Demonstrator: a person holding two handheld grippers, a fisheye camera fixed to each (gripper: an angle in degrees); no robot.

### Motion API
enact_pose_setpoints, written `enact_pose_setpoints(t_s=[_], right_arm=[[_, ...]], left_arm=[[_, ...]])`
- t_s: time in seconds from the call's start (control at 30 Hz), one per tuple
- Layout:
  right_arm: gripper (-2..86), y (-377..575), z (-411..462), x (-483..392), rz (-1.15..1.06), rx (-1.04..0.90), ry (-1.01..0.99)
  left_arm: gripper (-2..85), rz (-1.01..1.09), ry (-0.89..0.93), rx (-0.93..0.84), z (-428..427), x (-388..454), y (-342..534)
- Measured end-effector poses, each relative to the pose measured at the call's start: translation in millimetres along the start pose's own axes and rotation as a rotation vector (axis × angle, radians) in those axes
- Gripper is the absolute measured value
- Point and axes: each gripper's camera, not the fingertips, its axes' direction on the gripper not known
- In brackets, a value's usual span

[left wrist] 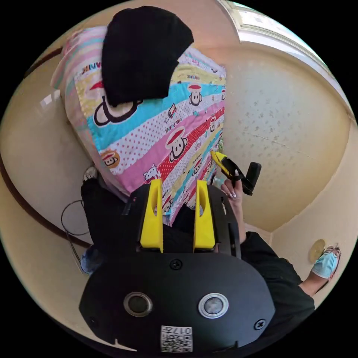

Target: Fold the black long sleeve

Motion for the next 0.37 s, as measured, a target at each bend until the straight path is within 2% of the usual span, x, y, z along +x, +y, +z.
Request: enact_pose_setpoints(t_s=[0.1,0.2,0.27,0.37], right_arm=[[2.3,70.7,9.2,9.4,0.005,-0.14,0.238],[1.0,142.9,-13.4,15.9,0.064,-0.207,0.378],[0.7,179.6,-44.8,10.7,0.124,-0.179,0.478],[0.4,230.1,-116.7,-11.8,0.252,-0.027,0.615]], left_arm=[[10.6,-0.042,-0.023,-0.105,58.2,-43.3,12.8],[10.0,0.033,-0.05,-0.204,106.8,-47.1,-5.3],[10.0,0.12,-0.09,-0.261,134.4,-34.5,-26.5],[9.9,0.317,-0.192,-0.358,180.6,-0.7,-61.9]])
